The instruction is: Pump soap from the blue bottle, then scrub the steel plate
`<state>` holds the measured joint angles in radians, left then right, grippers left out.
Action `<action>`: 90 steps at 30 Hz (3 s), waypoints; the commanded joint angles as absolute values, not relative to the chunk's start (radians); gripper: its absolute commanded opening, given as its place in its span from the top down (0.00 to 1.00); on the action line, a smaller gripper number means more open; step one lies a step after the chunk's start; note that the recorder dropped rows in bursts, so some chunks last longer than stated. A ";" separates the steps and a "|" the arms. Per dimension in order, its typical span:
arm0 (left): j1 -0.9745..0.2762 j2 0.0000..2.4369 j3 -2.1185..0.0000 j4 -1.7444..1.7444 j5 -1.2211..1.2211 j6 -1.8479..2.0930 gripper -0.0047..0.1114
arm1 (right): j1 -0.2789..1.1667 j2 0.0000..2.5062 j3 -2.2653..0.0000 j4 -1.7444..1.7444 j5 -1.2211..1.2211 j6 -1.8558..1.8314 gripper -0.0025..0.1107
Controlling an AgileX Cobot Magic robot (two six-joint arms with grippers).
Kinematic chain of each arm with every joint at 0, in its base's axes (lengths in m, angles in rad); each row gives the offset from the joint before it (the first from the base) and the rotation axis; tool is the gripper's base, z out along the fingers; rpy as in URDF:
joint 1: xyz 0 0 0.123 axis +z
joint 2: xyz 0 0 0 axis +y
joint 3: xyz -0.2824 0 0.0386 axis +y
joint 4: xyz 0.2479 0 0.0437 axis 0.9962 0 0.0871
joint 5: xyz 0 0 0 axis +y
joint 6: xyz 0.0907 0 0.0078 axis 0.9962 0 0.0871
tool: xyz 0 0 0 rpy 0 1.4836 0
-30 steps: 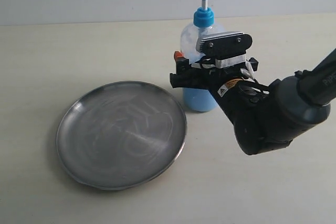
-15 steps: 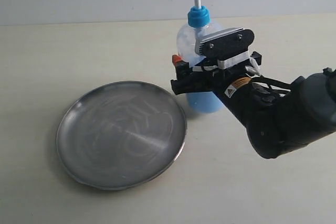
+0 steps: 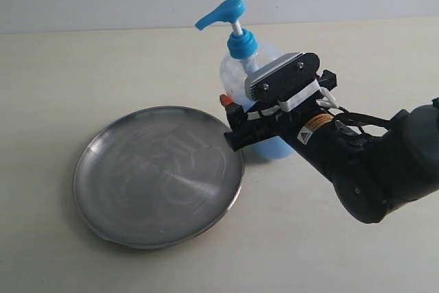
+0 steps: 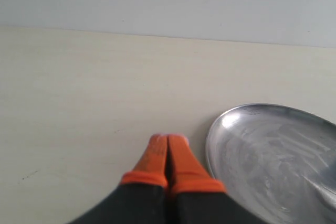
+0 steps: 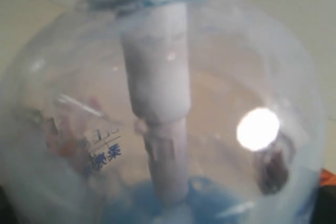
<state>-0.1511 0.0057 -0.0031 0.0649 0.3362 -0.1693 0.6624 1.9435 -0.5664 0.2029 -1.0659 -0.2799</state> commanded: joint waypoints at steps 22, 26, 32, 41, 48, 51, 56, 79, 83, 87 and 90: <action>-0.148 0.000 0.000 0.067 0.326 -0.166 0.96 | 0.663 1.919 -0.573 0.106 -1.088 -0.295 0.98; -0.148 0.000 0.000 0.067 0.326 -0.166 0.96 | 0.663 1.919 -0.573 0.106 -1.088 -0.295 0.98; -0.148 0.004 0.000 0.067 0.326 -0.166 0.96 | 0.663 1.919 -0.573 0.106 -1.088 -0.295 0.98; -0.148 0.169 -0.085 0.067 0.326 -0.166 0.96 | 0.663 1.919 -0.573 0.106 -1.087 -0.295 0.98; -0.148 0.315 -0.199 0.067 0.326 -0.166 0.96 | 0.663 1.919 -0.575 0.106 -1.087 -0.292 0.98; -0.148 0.379 -0.253 0.067 0.326 -0.166 0.96 | 0.663 1.919 -0.575 0.106 -1.087 -0.288 0.98; -0.148 0.505 -0.379 0.067 0.326 -0.166 0.96 | 0.663 1.919 -0.575 0.106 -1.087 -0.288 0.98; -0.148 0.766 -0.714 0.067 0.320 -0.166 0.96 | 0.663 1.919 -0.575 0.106 -1.093 -0.286 0.98; -0.148 0.766 -0.714 0.067 0.320 -0.166 0.96 | 0.663 1.919 -0.575 0.106 -1.093 -0.286 0.98; -0.148 0.766 -0.714 0.067 0.320 -0.166 0.96 | 0.663 1.919 -0.575 0.106 -1.093 -0.286 0.98; -0.148 0.766 -0.714 0.067 0.320 -0.166 0.96 | 0.663 1.919 -0.575 0.106 -1.096 -0.287 0.98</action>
